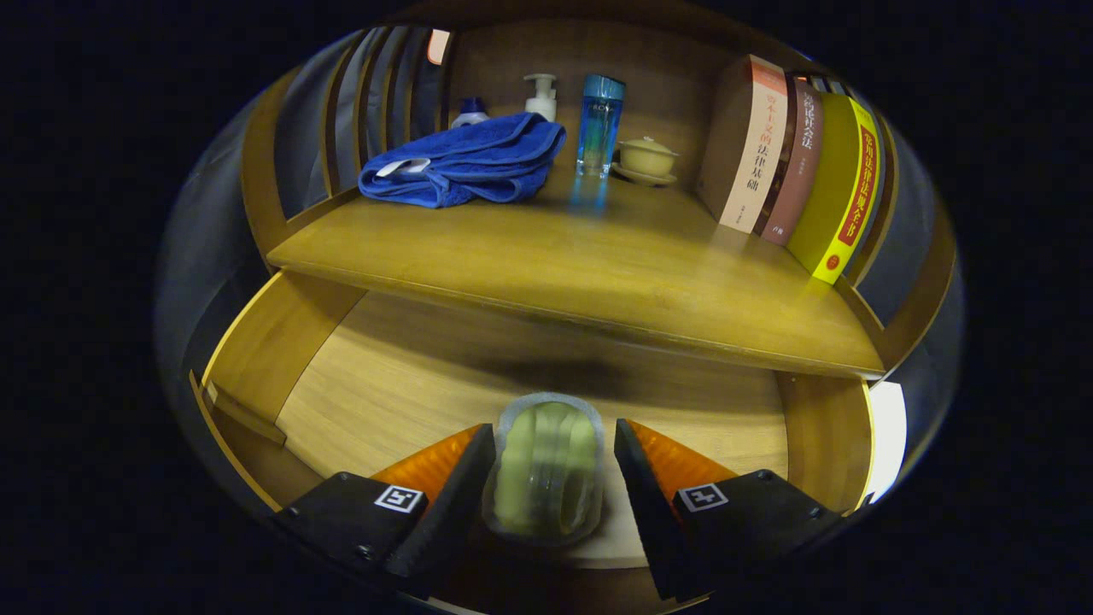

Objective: Pull open the drawer, take out the items inside it, and place them on the countertop above the cabinet.

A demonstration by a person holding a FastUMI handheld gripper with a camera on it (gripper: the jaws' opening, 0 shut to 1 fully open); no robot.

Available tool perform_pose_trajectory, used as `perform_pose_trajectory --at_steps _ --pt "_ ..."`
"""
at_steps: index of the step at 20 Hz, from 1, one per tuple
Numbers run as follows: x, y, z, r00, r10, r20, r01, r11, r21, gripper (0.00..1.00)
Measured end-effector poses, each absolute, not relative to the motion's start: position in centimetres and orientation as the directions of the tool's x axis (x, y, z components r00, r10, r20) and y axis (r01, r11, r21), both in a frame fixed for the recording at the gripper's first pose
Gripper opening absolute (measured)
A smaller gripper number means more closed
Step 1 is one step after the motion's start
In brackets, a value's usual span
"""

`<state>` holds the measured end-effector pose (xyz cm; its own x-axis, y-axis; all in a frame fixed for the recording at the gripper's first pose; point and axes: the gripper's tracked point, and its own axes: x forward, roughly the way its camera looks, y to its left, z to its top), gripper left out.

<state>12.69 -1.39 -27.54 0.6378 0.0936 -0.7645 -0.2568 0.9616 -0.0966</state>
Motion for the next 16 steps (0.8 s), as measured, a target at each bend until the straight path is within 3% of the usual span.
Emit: perform_pose_trajectory --at_steps 3,7,10,13,16 --pt "12.3 -1.7 -28.9 0.594 0.08 -0.801 -0.259 0.961 -0.097 0.84" --pt "12.4 -0.7 -29.3 0.601 0.115 -0.791 -0.316 0.943 -0.103 0.6" --pt "12.5 -0.9 -29.1 0.629 0.104 -0.77 -0.296 0.948 -0.114 0.48" --pt "12.6 -1.1 -28.7 0.649 0.114 -0.752 -0.248 0.966 -0.068 0.26" --pt "12.8 -0.9 -27.0 0.697 0.122 -0.707 -0.214 0.976 -0.042 0.24"
